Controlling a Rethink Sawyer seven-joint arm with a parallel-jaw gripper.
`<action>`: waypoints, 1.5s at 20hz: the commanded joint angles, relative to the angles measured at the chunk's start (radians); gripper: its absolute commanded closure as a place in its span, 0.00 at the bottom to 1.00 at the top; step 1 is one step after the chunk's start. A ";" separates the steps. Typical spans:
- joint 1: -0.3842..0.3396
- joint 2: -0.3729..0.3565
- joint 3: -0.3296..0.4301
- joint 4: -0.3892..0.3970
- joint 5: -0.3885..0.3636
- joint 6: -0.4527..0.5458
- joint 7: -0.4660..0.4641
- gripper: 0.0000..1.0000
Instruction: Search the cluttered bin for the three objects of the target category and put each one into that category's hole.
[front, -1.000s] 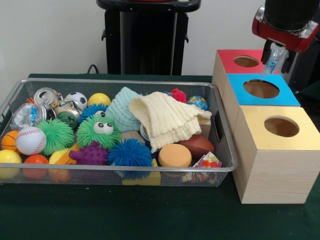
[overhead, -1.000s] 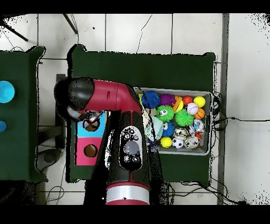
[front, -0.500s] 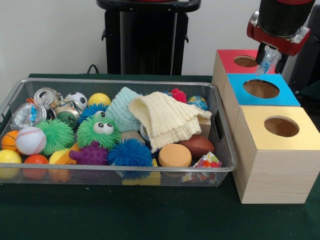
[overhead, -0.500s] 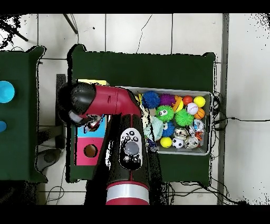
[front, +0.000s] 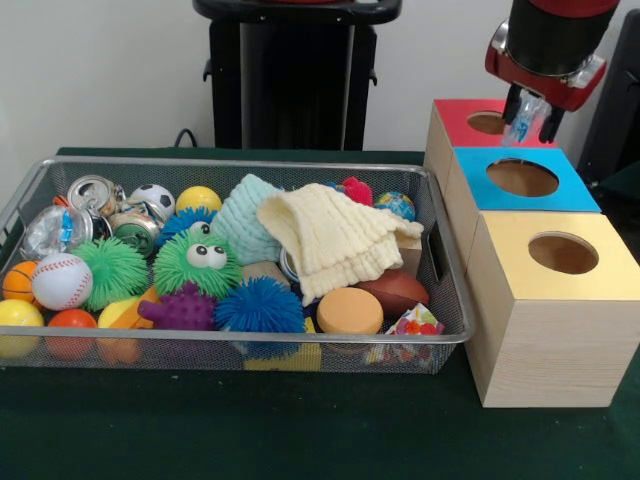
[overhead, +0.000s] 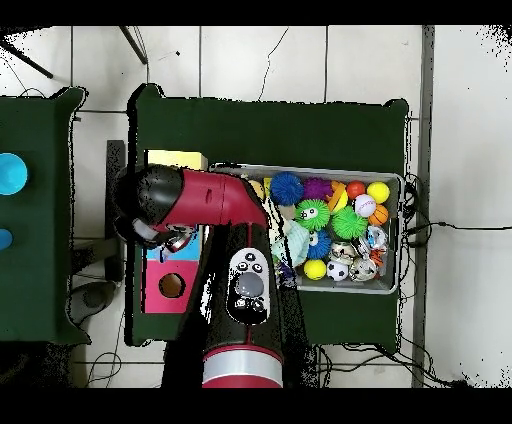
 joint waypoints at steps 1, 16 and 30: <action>-0.022 0.007 0.063 0.091 -0.007 -0.131 0.028 1.00; 0.029 -0.003 0.045 0.035 -0.002 -0.122 0.108 1.00; -0.005 0.006 0.053 0.036 -0.013 -0.113 0.045 1.00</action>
